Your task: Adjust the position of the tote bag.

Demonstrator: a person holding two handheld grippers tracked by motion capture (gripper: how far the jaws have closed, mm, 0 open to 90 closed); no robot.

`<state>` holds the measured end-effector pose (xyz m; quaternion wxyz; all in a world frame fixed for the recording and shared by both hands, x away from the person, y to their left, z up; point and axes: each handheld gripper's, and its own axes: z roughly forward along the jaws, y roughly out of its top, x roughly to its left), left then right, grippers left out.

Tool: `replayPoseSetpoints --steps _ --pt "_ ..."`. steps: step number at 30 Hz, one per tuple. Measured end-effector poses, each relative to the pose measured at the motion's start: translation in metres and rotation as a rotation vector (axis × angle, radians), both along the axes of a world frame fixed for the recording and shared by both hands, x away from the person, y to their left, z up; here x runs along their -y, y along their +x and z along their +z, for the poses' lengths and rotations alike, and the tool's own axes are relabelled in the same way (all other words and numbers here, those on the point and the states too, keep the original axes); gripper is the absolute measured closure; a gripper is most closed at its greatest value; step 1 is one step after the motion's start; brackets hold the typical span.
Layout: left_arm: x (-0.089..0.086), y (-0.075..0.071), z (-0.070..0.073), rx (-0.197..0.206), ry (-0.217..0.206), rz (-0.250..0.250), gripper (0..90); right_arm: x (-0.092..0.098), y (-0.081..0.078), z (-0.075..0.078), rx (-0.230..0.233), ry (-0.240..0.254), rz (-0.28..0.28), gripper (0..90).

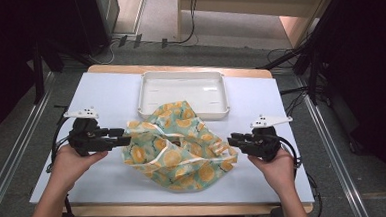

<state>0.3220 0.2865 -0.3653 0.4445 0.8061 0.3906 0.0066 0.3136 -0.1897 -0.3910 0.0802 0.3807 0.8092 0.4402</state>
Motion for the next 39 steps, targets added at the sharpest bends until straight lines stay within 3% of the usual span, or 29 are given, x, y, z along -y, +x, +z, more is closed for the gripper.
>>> replayPoseSetpoints --steps 3,10,12,20,31,39 --pt "0.001 -0.001 0.013 0.023 -0.006 -0.009 49.6 -0.005 0.001 0.001 -0.009 0.001 0.017 80.8" --pt "0.022 0.003 0.024 0.012 0.005 -0.073 60.8 -0.032 0.007 0.002 -0.021 -0.007 0.072 84.6" --pt "0.033 0.006 0.023 0.009 0.024 -0.099 60.9 -0.035 0.007 0.001 -0.022 -0.01 0.08 84.6" --pt "0.06 0.016 0.013 -0.016 0.026 -0.158 62.1 -0.06 0.013 -0.002 -0.036 -0.014 0.119 84.7" --pt "0.088 0.024 0.005 -0.026 0.033 -0.221 62.9 -0.072 0.014 -0.005 -0.032 -0.033 0.143 84.6" --pt "0.102 0.033 -0.001 -0.025 0.046 -0.221 78.1 -0.076 0.012 -0.005 -0.035 -0.032 0.147 88.1"
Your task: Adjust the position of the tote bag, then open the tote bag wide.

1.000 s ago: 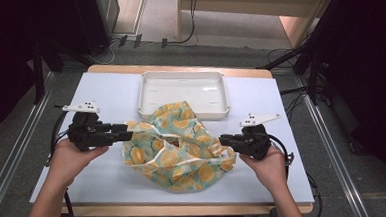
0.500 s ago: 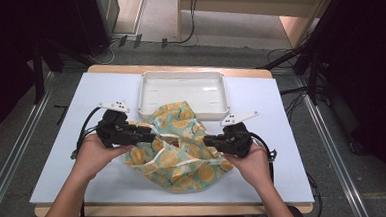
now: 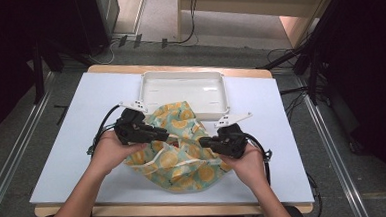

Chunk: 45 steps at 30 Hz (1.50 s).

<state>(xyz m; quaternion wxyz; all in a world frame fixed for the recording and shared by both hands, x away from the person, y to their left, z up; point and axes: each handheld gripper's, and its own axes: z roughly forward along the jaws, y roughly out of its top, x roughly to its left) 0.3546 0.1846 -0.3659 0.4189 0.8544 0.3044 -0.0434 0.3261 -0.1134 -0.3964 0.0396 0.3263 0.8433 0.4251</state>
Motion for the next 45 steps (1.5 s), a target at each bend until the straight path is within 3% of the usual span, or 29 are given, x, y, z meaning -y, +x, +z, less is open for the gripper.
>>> replayPoseSetpoints --steps 6,11,18,27,29,30,35,37,41,43,44,45 --pt "0.003 0.001 -0.01 -0.003 0.034 0.007 85.3 -0.007 0.0 0.0 0.002 0.003 0.014 88.1" --pt "0.0 -0.004 -0.02 -0.02 0.056 0.007 85.7 -0.013 0.002 0.0 0.009 0.007 0.028 88.1" --pt "-0.005 -0.017 -0.023 -0.024 0.069 -0.009 85.6 -0.024 0.004 0.003 0.012 0.012 0.042 88.2" --pt "-0.013 -0.026 -0.017 0.004 0.027 -0.006 82.1 -0.029 0.004 0.004 0.017 0.008 0.044 87.7" --pt "-0.015 -0.029 -0.015 0.019 0.016 -0.009 73.7 -0.028 0.003 0.003 0.021 0.003 0.045 87.1" --pt "-0.016 -0.03 -0.014 0.024 0.01 -0.011 73.7 -0.028 0.003 0.003 0.021 0.003 0.045 87.1" --pt "-0.02 -0.032 -0.016 0.082 0.034 -0.021 53.9 -0.027 0.004 0.003 0.018 0.004 0.038 86.3" --pt "-0.02 -0.028 -0.019 0.069 0.034 -0.025 47.0 -0.027 0.004 0.003 0.018 0.0 0.039 86.0" --pt "-0.012 -0.026 -0.024 0.064 0.005 -0.053 41.5 -0.027 0.004 0.002 0.018 0.0 0.04 85.8" --pt "-0.006 -0.026 -0.027 0.087 0.037 -0.057 44.5 -0.027 0.004 0.002 0.013 -0.003 0.036 85.5" --pt "-0.006 -0.026 -0.027 0.087 0.037 -0.057 52.2 -0.027 0.004 0.002 0.013 -0.002 0.037 85.6" --pt "-0.002 -0.027 -0.03 0.105 0.063 -0.059 59.0 -0.027 0.004 0.002 0.013 -0.001 0.035 85.5"
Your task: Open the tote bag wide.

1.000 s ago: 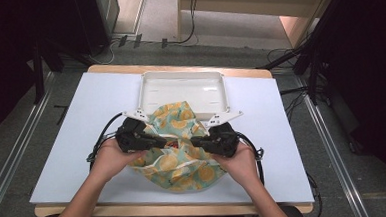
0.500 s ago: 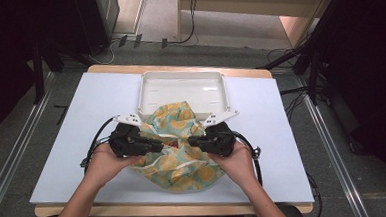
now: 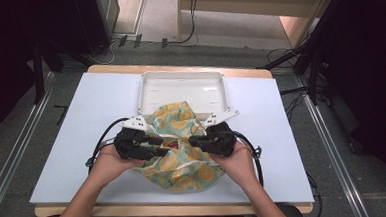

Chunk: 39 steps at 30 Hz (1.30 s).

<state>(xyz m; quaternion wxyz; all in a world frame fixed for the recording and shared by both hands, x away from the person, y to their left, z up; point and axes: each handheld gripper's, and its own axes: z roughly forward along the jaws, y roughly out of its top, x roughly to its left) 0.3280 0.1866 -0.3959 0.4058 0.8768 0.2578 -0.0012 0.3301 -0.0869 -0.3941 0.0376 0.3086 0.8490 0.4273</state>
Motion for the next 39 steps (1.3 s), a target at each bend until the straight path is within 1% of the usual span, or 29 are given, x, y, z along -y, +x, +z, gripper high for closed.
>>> replayPoseSetpoints --steps 1,2,4,5,6,7,10,12,15,17,18,19,20,24,26,28,30,33,35,37,39 --pt "0.001 0.0 -0.002 0.001 0.004 -0.004 63.8 0.0 0.0 0.0 0.0 0.001 -0.001 85.5" --pt "0.002 0.001 -0.003 0.002 0.015 -0.002 70.7 0.001 0.0 0.0 0.004 0.001 -0.001 85.5" --pt "0.003 0.002 -0.005 -0.013 0.002 0.004 80.9 0.001 0.0 0.001 0.004 0.006 -0.001 85.5" --pt "0.002 0.003 -0.004 -0.019 0.004 0.004 86.0 0.001 -0.001 0.001 0.002 0.007 -0.001 85.5" --pt "0.002 0.003 -0.005 -0.032 -0.008 0.004 89.9 0.0 -0.001 0.001 0.003 0.009 0.001 85.5" --pt "0.002 0.003 -0.005 -0.048 -0.013 -0.001 90.0 0.0 -0.001 0.001 0.005 0.012 0.005 85.5" --pt "0.0 0.002 -0.004 -0.049 -0.011 0.0 90.0 -0.001 -0.002 0.001 0.002 0.012 0.007 85.3" --pt "-0.002 0.0 -0.002 -0.059 -0.026 -0.001 90.0 -0.002 -0.002 0.001 0.003 0.011 0.009 85.2" --pt "-0.004 -0.006 0.002 -0.061 -0.034 -0.008 90.0 -0.003 -0.003 0.001 0.003 0.009 0.013 84.7" --pt "-0.006 -0.011 0.003 -0.074 -0.051 -0.015 90.0 -0.003 -0.003 0.002 0.005 0.012 0.015 83.4" --pt "-0.008 -0.014 0.003 -0.072 -0.049 -0.016 90.0 -0.004 -0.003 0.002 0.003 0.016 0.014 82.7" --pt "-0.008 -0.018 0.002 -0.078 -0.049 -0.017 90.0 -0.004 -0.003 0.001 0.004 0.017 0.018 81.8" --pt "-0.009 -0.021 0.002 -0.074 -0.047 -0.015 90.0 -0.005 -0.003 0.001 0.003 0.014 0.018 80.9" --pt "-0.011 -0.033 0.001 -0.084 -0.058 -0.025 90.0 -0.009 -0.004 -0.001 0.005 0.002 0.025 77.5" --pt "-0.012 -0.037 -0.001 -0.08 -0.055 -0.026 90.0 -0.01 -0.005 0.0 0.01 0.0 0.027 75.4" --pt "-0.013 -0.04 -0.003 -0.091 -0.076 -0.029 90.0 -0.011 -0.006 0.0 0.016 0.005 0.025 73.3" --pt "-0.013 -0.042 -0.006 -0.096 -0.071 -0.026 90.0 -0.011 -0.005 0.0 0.031 0.007 0.022 70.4" --pt "-0.014 -0.045 -0.009 -0.099 -0.067 -0.022 90.0 -0.014 -0.004 -0.001 0.032 0.01 0.011 67.2" --pt "-0.014 -0.046 -0.011 -0.102 -0.065 -0.029 90.0 -0.016 -0.003 -0.003 0.038 0.01 0.009 64.5" --pt "-0.014 -0.046 -0.013 -0.104 -0.057 -0.026 90.0 -0.019 -0.001 -0.004 0.035 0.01 0.002 60.5" --pt "-0.014 -0.046 -0.014 -0.108 -0.062 -0.021 90.0 -0.022 0.001 -0.005 0.043 0.013 -0.004 58.7"
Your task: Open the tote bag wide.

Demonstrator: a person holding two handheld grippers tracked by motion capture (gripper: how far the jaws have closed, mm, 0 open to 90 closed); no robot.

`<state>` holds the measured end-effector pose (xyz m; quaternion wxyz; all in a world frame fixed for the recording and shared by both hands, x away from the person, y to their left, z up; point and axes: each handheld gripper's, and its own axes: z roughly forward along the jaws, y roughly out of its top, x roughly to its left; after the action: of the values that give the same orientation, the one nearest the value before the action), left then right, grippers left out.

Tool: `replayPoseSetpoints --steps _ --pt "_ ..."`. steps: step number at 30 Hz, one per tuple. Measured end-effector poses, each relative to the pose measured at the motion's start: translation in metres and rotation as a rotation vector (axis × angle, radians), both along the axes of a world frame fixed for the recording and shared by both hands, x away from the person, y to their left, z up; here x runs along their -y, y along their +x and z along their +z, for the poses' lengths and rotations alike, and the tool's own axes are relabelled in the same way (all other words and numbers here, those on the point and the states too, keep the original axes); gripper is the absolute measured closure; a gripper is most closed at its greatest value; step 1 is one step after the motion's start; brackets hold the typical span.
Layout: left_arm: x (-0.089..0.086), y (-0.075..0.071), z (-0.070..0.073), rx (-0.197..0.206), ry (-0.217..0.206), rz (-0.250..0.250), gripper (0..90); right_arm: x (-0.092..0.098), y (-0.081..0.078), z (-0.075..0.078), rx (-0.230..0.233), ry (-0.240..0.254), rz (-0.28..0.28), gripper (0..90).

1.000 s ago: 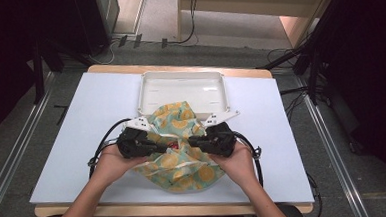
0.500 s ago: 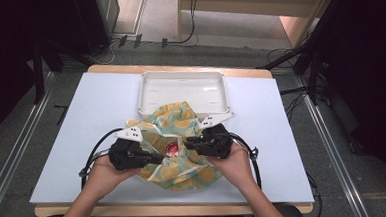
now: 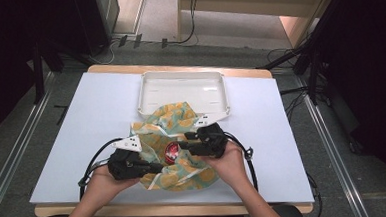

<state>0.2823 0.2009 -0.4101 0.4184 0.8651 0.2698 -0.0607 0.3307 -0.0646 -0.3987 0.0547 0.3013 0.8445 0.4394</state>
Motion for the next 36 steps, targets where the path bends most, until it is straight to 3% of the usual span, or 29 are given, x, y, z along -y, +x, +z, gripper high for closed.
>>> replayPoseSetpoints --steps 4,10,14,18,22,28,36 --pt "0.0 0.002 0.0 0.002 -0.011 0.009 90.0 -0.006 0.006 -0.001 0.017 -0.005 -0.009 56.4" --pt "-0.001 0.002 0.0 0.002 -0.017 0.014 90.0 -0.015 0.013 -0.005 -0.01 0.016 -0.025 51.8" --pt "-0.001 0.002 0.001 0.003 -0.017 0.014 90.0 -0.022 0.016 -0.006 -0.021 0.024 -0.025 58.5" --pt "-0.002 0.002 0.001 0.008 -0.016 0.02 90.0 -0.025 0.015 -0.009 -0.021 -0.014 -0.021 75.2" --pt "-0.003 0.002 0.001 0.012 -0.012 0.023 90.0 -0.023 0.014 -0.009 -0.025 -0.019 -0.022 89.9" --pt "-0.004 0.001 0.0 0.008 -0.002 0.025 90.0 -0.016 0.013 -0.006 -0.027 -0.039 -0.033 90.0" --pt "-0.003 0.0 0.0 0.011 -0.006 0.022 90.0 -0.006 0.007 -0.001 -0.014 -0.019 -0.041 89.7"
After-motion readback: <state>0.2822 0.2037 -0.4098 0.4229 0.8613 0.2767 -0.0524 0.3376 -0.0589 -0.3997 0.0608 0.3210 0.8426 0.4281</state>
